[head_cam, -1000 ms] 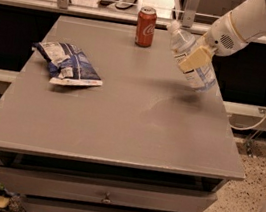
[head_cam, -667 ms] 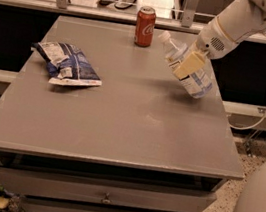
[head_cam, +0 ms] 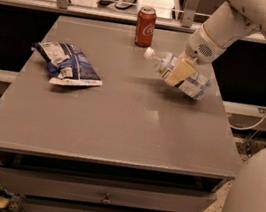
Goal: Knock blue plastic bottle over
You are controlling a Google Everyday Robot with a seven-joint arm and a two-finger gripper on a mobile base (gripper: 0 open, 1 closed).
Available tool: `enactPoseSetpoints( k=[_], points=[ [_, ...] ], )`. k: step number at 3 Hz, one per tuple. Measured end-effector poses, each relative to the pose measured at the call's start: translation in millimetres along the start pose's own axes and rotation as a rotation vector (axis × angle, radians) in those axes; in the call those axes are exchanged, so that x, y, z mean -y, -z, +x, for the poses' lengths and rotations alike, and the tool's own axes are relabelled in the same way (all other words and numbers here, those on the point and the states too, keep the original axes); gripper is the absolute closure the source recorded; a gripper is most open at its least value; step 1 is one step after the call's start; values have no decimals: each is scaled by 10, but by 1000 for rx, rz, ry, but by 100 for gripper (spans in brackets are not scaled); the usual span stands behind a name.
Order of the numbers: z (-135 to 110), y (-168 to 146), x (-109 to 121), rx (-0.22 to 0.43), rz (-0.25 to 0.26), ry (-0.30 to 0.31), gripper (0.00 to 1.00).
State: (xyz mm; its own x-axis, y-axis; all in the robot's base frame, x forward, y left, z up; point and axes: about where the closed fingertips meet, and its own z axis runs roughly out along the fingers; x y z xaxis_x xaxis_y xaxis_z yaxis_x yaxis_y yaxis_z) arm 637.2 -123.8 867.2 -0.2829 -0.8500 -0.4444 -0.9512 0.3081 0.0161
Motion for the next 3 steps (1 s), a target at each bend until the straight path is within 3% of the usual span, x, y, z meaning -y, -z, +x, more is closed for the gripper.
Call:
enactPoseSetpoints(
  k=[2,3],
  points=[
    [-117,-285,-73,59,-34,14,98],
    [-117,-285,-73,59,-34,14,75]
  ],
)
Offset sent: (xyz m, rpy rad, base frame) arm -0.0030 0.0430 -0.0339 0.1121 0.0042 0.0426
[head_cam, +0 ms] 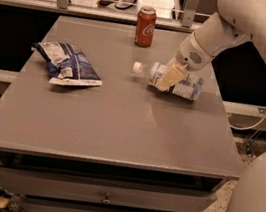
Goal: Knock blue plastic bottle over
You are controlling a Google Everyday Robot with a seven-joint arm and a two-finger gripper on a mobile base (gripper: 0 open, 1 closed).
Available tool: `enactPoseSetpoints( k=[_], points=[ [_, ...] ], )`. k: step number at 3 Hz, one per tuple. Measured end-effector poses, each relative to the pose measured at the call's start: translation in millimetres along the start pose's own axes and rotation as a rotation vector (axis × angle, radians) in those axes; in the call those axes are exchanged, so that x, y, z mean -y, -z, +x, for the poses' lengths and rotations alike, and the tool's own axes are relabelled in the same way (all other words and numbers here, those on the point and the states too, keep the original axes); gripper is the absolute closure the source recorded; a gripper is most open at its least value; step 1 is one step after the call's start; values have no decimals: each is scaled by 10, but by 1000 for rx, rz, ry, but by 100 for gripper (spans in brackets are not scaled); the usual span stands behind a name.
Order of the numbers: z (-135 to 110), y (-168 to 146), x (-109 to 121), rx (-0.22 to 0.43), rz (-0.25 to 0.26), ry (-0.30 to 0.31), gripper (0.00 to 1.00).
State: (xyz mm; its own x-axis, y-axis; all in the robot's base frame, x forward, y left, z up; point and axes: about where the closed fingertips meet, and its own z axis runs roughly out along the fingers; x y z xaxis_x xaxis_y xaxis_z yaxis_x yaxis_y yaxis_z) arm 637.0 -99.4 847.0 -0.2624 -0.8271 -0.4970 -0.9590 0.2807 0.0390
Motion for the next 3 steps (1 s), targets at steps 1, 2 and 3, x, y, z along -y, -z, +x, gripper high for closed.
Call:
enactPoseSetpoints(
  k=[1,2,3],
  points=[
    [-6,-36,0,-1,-5,1,45],
    [-12,-72,0,-2,-9,1,14],
    [-15,-95,-1,-2,-12,2,0]
  ],
)
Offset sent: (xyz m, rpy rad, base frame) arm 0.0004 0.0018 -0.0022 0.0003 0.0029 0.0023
